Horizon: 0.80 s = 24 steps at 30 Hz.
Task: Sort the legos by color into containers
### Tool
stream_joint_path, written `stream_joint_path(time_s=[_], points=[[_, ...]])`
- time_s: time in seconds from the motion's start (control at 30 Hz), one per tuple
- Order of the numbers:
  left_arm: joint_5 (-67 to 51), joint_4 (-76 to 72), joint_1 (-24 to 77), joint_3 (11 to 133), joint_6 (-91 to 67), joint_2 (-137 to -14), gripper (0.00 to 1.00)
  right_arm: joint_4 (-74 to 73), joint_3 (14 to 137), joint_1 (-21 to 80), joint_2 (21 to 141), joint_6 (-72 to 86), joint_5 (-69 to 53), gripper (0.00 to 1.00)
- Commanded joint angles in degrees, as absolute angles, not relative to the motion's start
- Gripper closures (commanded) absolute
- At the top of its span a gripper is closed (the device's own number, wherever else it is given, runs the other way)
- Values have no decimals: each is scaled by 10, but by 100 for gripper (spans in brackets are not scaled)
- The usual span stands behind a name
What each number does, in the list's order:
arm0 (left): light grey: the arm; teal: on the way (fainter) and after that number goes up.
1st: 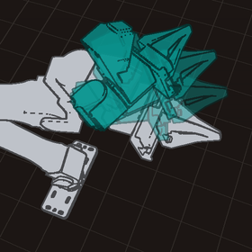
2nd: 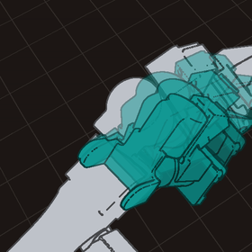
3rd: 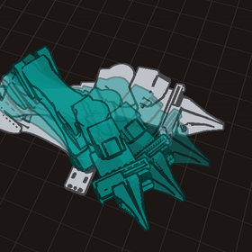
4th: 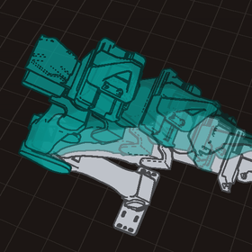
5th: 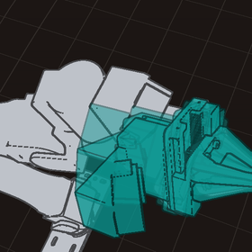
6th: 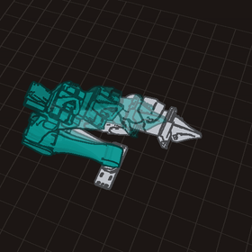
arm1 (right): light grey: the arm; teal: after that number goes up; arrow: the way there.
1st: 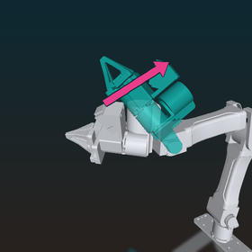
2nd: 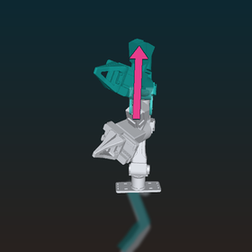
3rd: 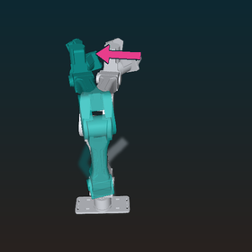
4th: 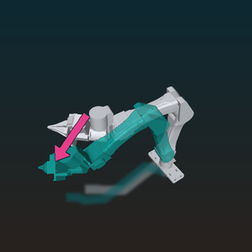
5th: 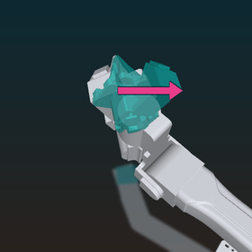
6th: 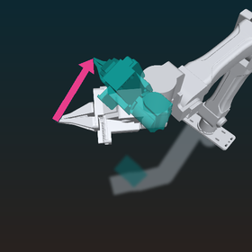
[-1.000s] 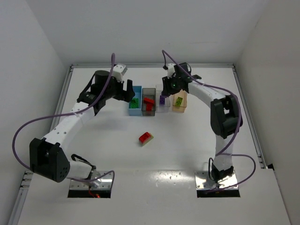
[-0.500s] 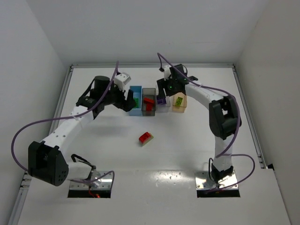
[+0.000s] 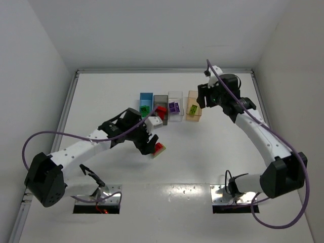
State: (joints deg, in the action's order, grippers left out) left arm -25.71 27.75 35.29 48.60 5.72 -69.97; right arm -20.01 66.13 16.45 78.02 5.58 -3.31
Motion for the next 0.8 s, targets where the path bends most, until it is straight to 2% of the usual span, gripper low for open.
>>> stream_joint_path(time_s=[0.0,0.27,0.77], points=[[-191,240,387,471,11,-707,26,-221,620,146,745,47,-11,37],[-150,211,436,477,-42,-772,27,-221,602,103,727,53,-39,36],[-81,200,449,526,-65,-856,27,-221,597,80,738,58,-98,36]])
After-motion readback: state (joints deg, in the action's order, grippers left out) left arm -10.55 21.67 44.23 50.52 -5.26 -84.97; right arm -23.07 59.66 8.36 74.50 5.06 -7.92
